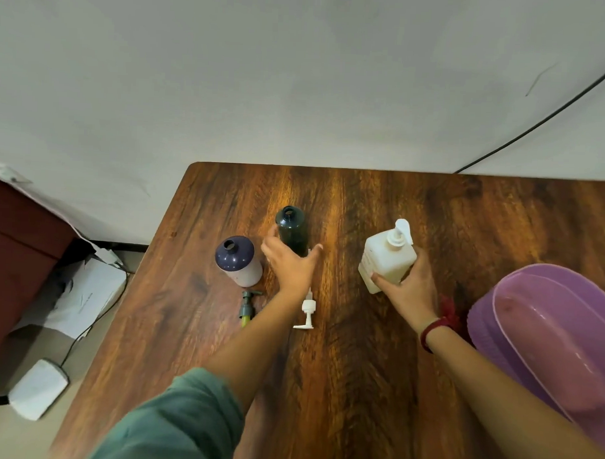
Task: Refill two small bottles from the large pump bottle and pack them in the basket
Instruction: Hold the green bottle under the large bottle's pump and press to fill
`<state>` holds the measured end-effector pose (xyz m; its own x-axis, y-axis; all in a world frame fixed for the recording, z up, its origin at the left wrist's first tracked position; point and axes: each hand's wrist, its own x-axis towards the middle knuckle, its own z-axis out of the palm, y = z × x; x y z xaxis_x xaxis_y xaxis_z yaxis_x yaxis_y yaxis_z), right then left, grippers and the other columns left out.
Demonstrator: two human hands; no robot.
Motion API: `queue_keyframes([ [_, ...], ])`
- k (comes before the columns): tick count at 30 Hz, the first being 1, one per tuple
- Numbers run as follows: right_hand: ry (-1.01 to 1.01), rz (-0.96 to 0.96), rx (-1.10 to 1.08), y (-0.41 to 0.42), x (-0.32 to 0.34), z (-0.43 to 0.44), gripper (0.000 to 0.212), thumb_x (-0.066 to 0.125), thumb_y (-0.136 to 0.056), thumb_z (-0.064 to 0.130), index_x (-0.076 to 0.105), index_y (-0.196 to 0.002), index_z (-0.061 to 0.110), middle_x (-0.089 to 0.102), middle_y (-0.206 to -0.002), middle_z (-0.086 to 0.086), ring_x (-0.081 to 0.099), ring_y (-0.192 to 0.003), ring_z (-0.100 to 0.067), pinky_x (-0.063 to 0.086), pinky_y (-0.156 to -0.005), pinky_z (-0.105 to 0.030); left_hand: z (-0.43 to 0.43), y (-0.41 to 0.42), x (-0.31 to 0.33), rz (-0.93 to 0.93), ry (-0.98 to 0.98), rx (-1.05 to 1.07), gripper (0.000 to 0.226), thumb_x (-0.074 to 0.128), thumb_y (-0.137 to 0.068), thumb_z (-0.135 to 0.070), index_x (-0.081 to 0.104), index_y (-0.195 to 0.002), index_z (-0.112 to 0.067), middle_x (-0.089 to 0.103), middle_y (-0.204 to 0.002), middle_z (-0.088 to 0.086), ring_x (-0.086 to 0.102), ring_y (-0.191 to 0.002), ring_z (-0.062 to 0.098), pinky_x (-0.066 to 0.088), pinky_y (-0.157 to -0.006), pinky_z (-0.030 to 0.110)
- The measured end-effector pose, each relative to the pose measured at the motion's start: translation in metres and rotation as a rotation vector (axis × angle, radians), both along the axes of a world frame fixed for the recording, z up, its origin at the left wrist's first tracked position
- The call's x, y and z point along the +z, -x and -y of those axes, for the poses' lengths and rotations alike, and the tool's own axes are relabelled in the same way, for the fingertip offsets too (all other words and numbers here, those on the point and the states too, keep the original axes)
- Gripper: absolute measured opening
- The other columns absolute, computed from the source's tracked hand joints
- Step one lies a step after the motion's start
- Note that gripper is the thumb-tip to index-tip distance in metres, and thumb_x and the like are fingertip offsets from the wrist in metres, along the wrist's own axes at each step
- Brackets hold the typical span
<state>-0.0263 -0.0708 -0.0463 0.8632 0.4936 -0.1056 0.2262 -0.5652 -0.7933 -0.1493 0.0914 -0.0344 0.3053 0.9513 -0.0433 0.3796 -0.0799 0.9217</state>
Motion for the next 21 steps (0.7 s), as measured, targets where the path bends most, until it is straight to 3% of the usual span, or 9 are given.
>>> queue_keyframes([
  [2, -0.041, -0.045, 0.013, 0.001, 0.000, -0.001, 0.101, 0.083, -0.063, 0.044, 0.024, -0.143, 0.022, 0.040, -0.141, -0.002, 0.042, -0.127, -0.022, 0.043, -0.100, -0.047, -0.015, -0.010, 0.000, 0.016, 0.189, 0.062, 0.113, 0.085, -0.066, -0.026, 0.010, -0.149, -0.012, 0.016, -0.150, 0.013, 0.026, -0.138, 0.028, 0.025, -0.115, 0.041],
  [5, -0.081, -0.096, 0.022, -0.001, 0.003, -0.001, 0.115, 0.084, -0.060, 0.046, 0.014, -0.148, 0.024, 0.030, -0.150, -0.003, 0.032, -0.136, -0.023, 0.032, -0.109, -0.050, -0.030, -0.022, -0.008, 0.032, 0.285, 0.080, 0.120, 0.087, -0.064, -0.027, 0.006, -0.151, -0.015, 0.016, -0.155, 0.011, 0.021, -0.142, 0.030, 0.023, -0.115, 0.045],
  [11, -0.121, -0.124, 0.041, -0.001, 0.008, -0.002, 0.114, 0.082, -0.062, 0.042, 0.011, -0.149, 0.026, 0.034, -0.149, -0.003, 0.036, -0.134, -0.023, 0.033, -0.110, -0.048, -0.047, -0.029, -0.026, 0.081, 0.276, 0.057, 0.074, 0.080, -0.072, -0.022, 0.036, -0.132, -0.022, 0.042, -0.137, 0.004, 0.043, -0.124, 0.023, 0.036, -0.104, 0.037],
  [18, -0.071, 0.013, 0.017, 0.000, 0.011, -0.002, 0.085, 0.082, -0.068, 0.029, 0.034, -0.137, 0.021, 0.052, -0.129, -0.005, 0.052, -0.116, -0.025, 0.048, -0.090, -0.037, -0.024, -0.010, -0.011, 0.068, 0.103, -0.129, 0.067, 0.080, -0.072, -0.024, 0.036, -0.122, -0.016, 0.048, -0.119, 0.001, 0.051, -0.111, 0.019, 0.040, -0.092, 0.030],
  [21, -0.010, 0.055, 0.014, 0.003, 0.015, 0.001, 0.082, 0.082, -0.067, 0.032, 0.037, -0.134, 0.019, 0.055, -0.125, -0.006, 0.055, -0.112, -0.026, 0.048, -0.085, -0.036, 0.001, 0.005, -0.006, 0.065, 0.048, -0.228, 0.070, 0.079, -0.062, -0.038, 0.038, -0.117, -0.023, 0.054, -0.117, 0.000, 0.055, -0.107, 0.016, 0.047, -0.091, 0.035],
])
